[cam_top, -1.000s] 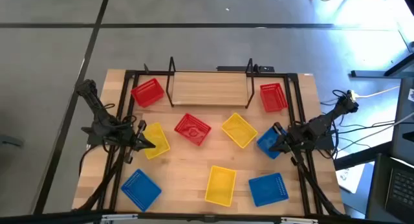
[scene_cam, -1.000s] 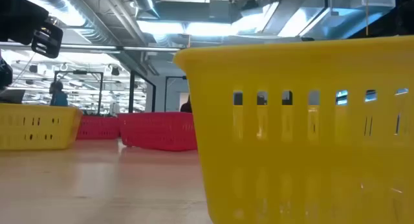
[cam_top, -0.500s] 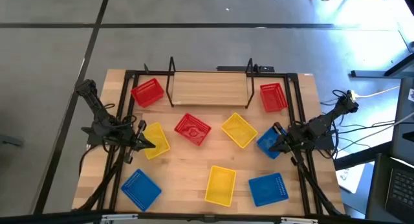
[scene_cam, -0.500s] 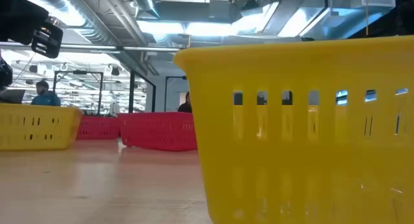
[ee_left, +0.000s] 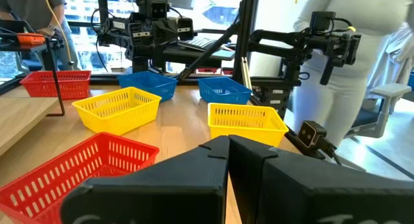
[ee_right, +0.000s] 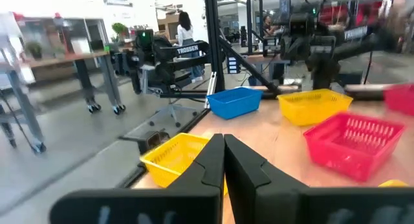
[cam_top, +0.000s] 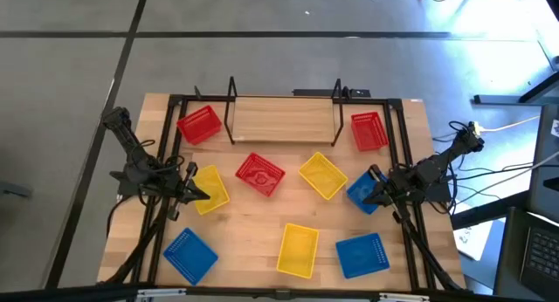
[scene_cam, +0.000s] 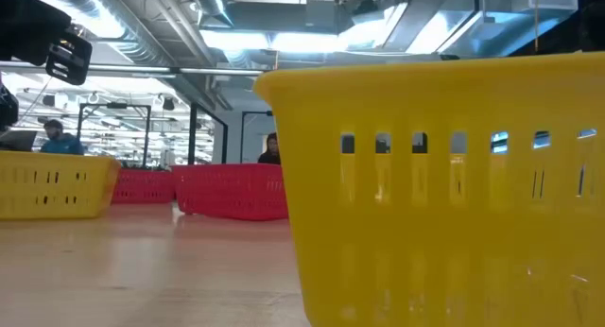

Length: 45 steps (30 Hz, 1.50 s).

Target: Stack baskets on shelf by color

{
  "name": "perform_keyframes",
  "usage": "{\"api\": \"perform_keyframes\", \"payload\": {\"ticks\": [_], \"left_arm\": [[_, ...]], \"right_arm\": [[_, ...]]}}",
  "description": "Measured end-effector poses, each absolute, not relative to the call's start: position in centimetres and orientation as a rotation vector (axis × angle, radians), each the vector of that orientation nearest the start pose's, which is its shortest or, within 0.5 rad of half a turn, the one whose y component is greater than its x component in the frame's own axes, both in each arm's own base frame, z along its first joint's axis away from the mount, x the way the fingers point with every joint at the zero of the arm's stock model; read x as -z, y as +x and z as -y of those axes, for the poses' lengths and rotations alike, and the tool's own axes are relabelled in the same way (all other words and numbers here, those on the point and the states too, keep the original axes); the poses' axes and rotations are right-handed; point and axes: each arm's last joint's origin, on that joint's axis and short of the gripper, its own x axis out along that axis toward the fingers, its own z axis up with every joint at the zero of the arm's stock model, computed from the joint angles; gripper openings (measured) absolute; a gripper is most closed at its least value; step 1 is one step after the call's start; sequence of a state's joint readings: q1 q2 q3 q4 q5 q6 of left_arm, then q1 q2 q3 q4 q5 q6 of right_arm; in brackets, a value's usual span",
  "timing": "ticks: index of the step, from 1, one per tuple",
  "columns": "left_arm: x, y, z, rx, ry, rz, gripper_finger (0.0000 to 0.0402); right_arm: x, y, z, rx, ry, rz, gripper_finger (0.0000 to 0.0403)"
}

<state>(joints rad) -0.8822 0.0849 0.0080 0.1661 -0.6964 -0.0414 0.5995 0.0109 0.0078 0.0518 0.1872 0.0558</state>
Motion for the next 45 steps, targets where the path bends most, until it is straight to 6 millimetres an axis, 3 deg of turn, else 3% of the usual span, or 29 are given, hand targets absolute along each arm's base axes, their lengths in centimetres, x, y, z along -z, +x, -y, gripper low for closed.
{"api": "perform_keyframes", "payload": {"ticks": [5,14,18,25,34,39,45], "left_arm": [[-17.5,7.5,6.2,0.187,-0.105,0.059,0.0000],[-17.5,7.5,6.2,0.187,-0.105,0.059,0.0000],[-17.5,7.5,6.2,0.187,-0.105,0.059,0.0000],[-17.5,7.5,6.2,0.187,-0.105,0.059,0.0000],[-17.7,7.5,6.1,0.166,-0.116,0.070,0.0000],[-20.3,7.2,5.5,0.082,-0.235,0.124,0.0000],[-25.4,6.6,4.7,0.067,-0.188,0.153,0.0000]], "right_arm": [[-17.1,8.4,-5.0,-0.384,-0.189,0.090,0.0012],[-17.1,8.4,-5.0,-0.383,-0.216,0.095,0.0012],[-17.1,8.4,-5.0,-0.387,-0.102,0.073,0.0012],[-17.1,8.4,-5.0,-0.391,0.261,0.008,0.0012],[-18.4,8.2,-4.8,-0.388,0.318,0.132,0.0012],[-18.9,8.2,-4.5,-0.286,0.256,0.196,0.0012],[-18.8,8.3,-4.3,-0.219,0.238,0.200,0.0012]]}}
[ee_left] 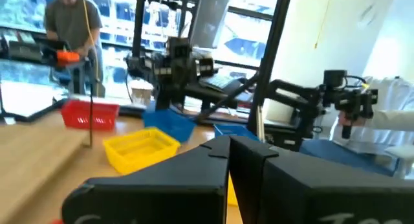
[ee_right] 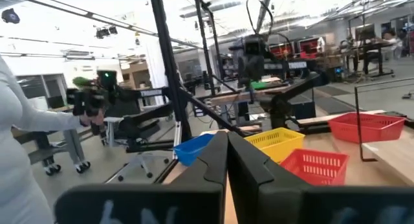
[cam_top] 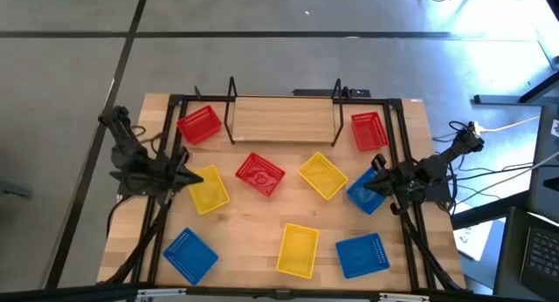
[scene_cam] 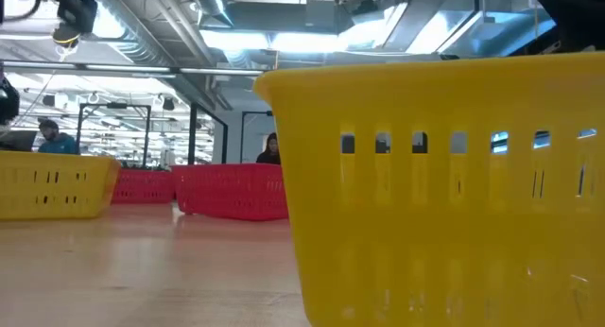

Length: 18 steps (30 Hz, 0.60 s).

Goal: Stack baskets on shelf by color
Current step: Put the bottom red bin on the shelf

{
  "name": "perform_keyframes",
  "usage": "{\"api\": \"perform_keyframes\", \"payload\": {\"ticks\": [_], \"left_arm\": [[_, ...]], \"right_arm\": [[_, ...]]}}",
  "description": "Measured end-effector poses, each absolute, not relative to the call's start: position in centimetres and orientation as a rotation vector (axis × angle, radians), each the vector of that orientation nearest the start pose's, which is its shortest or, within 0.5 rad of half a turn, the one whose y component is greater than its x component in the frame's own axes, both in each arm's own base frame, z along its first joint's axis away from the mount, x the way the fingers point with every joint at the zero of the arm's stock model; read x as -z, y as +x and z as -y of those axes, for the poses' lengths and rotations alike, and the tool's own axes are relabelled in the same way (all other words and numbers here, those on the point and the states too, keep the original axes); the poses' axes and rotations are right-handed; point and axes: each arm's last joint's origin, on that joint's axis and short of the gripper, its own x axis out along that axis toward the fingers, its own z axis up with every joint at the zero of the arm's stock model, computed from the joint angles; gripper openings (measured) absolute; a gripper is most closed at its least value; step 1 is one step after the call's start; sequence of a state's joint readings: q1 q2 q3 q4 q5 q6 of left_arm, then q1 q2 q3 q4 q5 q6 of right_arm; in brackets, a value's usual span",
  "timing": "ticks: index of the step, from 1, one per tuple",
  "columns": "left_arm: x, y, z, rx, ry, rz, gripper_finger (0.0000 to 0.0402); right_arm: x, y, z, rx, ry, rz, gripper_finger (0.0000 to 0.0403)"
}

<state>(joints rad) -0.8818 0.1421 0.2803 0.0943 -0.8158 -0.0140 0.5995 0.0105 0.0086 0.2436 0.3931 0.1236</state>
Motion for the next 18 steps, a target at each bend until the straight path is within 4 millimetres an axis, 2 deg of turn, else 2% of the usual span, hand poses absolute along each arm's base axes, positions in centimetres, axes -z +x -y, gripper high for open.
{"api": "perform_keyframes", "payload": {"ticks": [6,11,18], "left_arm": [[-30.2,7.3,5.1,-0.043,-0.072,0.050,0.0000],[-33.8,8.9,6.0,-0.141,-0.023,-0.061,0.0000],[-36.6,12.2,5.9,-0.184,-0.114,-0.342,0.0000]], "right_arm": [[-19.2,8.2,-4.2,-0.202,0.207,0.210,0.0012],[-20.4,8.0,-4.1,-0.197,0.152,0.239,0.0012],[-22.7,7.4,-3.7,-0.192,0.130,0.148,0.0012]]}}
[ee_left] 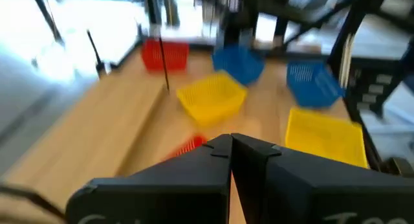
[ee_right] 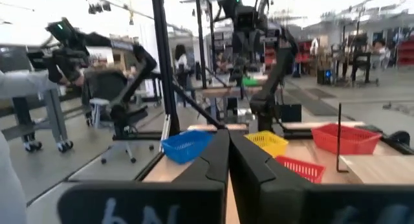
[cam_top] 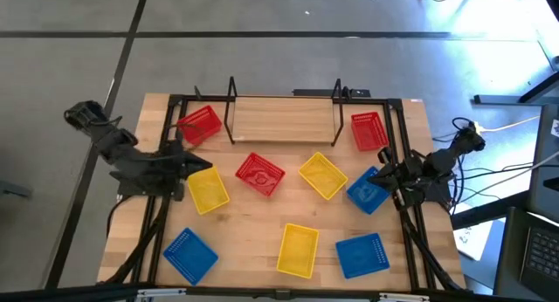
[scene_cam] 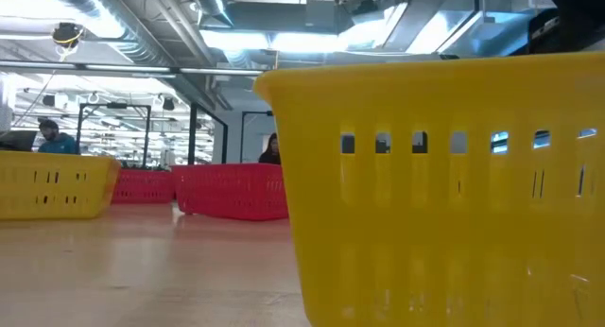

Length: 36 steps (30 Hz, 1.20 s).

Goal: Stack baskets on shelf by color
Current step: Put the bottom red bin on the shelf

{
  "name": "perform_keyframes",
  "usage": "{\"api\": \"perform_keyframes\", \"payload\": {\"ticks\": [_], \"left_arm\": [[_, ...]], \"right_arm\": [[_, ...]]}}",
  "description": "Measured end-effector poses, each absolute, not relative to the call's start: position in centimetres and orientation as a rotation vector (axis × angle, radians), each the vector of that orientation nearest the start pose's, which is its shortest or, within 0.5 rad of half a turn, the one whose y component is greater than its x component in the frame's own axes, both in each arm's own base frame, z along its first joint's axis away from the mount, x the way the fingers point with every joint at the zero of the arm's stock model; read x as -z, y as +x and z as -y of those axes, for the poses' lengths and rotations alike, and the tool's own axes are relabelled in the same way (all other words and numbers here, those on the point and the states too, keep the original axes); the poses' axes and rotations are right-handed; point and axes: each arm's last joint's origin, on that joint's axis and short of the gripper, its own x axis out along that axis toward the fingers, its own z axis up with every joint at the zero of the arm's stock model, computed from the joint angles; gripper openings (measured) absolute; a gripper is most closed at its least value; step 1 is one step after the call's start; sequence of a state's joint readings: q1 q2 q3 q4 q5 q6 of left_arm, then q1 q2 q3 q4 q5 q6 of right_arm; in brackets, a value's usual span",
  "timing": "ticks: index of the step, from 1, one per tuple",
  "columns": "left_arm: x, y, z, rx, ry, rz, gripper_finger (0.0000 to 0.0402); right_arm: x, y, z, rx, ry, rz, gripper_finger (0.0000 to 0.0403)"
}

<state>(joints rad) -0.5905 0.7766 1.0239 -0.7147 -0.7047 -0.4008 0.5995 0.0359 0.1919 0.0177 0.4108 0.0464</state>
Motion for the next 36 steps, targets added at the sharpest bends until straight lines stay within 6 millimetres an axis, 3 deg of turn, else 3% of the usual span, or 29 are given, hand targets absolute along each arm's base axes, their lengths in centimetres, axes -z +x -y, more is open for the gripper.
{"api": "perform_keyframes", "payload": {"ticks": [5,11,18,24,36], "left_arm": [[-36.4,15.7,4.9,-0.144,-0.215,-0.560,0.0000],[-33.7,20.1,3.1,-0.020,-0.277,-0.789,0.0000],[-31.6,23.4,2.7,0.066,-0.266,-0.859,0.0000],[-30.0,25.0,2.9,0.033,-0.302,-0.932,0.0000],[-27.4,27.0,3.0,0.012,-0.265,-1.036,0.0000]], "right_arm": [[-25.0,7.4,-3.6,-0.175,0.093,0.068,0.0012],[-27.9,8.3,-4.1,-0.106,0.114,-0.090,0.0012],[-30.6,9.4,-4.7,-0.071,0.164,-0.188,0.0012],[-32.1,9.9,-5.1,-0.075,0.129,-0.179,0.0012],[-32.1,10.0,-5.1,-0.074,0.125,-0.184,0.0012]]}}
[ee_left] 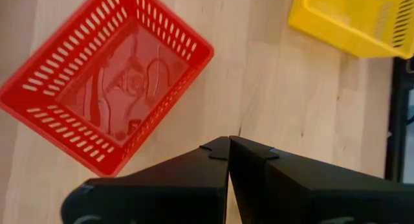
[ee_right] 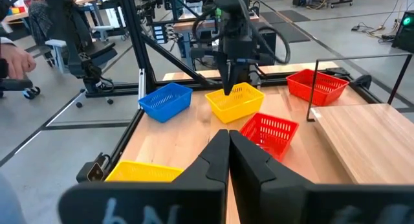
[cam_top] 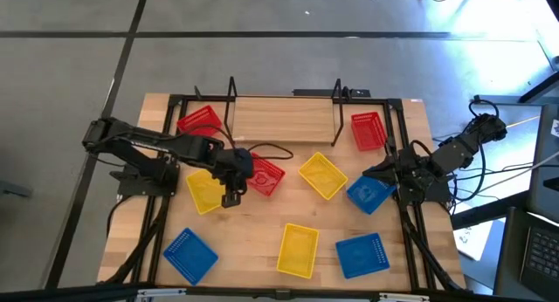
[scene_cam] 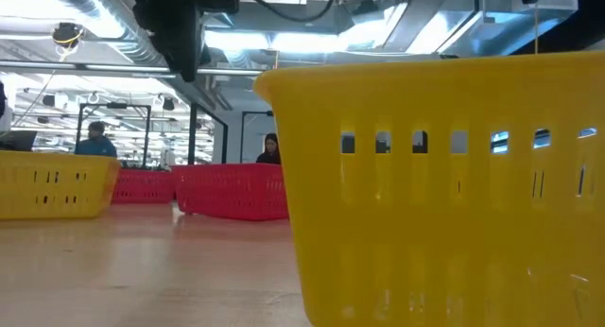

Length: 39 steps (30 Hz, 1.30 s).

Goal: Stack baskets on shelf by color
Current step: Put the bottom red bin on the shelf

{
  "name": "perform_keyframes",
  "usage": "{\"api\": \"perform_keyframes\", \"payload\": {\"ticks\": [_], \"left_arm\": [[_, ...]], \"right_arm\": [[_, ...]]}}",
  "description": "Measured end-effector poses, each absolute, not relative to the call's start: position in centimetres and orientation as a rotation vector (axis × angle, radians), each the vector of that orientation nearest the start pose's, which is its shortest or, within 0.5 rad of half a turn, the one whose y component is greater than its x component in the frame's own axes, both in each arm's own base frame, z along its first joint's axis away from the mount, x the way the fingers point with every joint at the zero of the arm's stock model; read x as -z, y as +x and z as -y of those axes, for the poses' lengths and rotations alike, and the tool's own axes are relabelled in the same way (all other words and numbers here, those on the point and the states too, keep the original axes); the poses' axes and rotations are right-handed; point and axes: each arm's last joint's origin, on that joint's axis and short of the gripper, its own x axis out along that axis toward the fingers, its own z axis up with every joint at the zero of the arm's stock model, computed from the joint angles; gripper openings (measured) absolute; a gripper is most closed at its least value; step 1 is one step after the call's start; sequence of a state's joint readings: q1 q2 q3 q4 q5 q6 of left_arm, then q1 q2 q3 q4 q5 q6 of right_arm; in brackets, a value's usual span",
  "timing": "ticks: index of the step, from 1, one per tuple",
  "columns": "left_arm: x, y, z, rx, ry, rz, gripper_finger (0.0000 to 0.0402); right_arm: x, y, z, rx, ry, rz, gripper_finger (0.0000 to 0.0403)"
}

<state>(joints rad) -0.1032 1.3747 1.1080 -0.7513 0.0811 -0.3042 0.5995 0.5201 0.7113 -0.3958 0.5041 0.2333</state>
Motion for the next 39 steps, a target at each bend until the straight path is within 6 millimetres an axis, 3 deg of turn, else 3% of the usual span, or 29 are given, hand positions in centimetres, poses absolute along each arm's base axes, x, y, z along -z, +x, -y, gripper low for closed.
{"api": "perform_keyframes", "payload": {"ticks": [16,22,30,39], "left_arm": [[-27.1,27.3,3.1,-0.027,-0.245,-1.031,0.0001],[-27.1,27.3,3.0,-0.029,-0.231,-1.028,0.0025],[-27.1,27.3,2.7,-0.009,-0.043,-1.017,0.0072],[-25.3,29.0,2.8,0.077,0.196,-1.042,0.0074]], "right_arm": [[-32.0,10.2,-5.3,-0.076,0.121,-0.195,0.0012],[-32.0,10.2,-5.3,-0.076,0.121,-0.195,0.0012],[-32.0,10.3,-5.4,-0.081,0.120,-0.198,0.0012],[-32.0,10.3,-5.4,-0.082,0.120,-0.198,0.0012]]}}
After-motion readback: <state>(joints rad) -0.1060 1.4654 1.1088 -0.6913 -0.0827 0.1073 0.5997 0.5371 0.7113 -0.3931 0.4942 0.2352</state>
